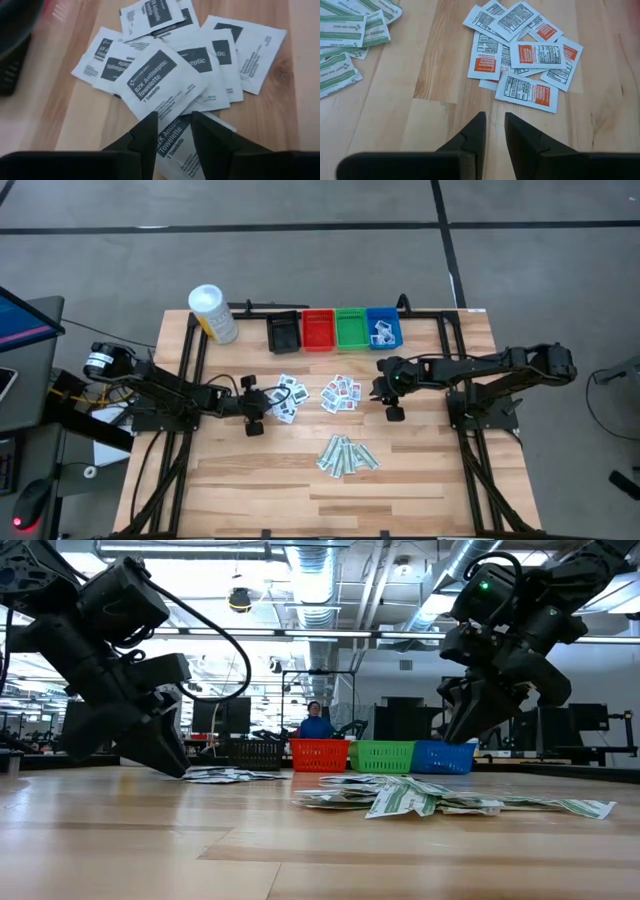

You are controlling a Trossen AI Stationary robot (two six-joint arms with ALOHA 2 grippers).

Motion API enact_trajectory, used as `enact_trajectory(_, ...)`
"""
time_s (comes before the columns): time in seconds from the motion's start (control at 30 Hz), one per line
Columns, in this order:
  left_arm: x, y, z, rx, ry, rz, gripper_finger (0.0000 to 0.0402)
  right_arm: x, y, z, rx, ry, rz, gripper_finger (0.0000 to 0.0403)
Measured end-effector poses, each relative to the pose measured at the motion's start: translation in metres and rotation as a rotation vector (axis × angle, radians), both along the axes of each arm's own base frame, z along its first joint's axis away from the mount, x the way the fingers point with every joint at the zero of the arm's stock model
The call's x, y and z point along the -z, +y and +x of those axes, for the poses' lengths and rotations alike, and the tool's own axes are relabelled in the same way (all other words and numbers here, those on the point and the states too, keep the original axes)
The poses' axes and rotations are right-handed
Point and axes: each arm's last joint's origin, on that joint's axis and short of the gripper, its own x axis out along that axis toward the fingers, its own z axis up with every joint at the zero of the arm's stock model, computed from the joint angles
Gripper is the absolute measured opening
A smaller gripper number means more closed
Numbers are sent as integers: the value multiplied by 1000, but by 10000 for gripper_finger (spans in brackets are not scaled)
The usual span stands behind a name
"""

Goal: Pick & Place First Aid Supplies
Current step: Put the blue alcohol pad into the blue bin

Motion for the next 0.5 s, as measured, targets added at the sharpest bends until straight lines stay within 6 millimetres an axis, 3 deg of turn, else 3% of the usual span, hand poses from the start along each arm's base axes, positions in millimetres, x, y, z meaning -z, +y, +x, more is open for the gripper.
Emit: enact_trajectory(0.5,0,1,0,5,1,-2,31,-1,0,1,0,-16,-2,65)
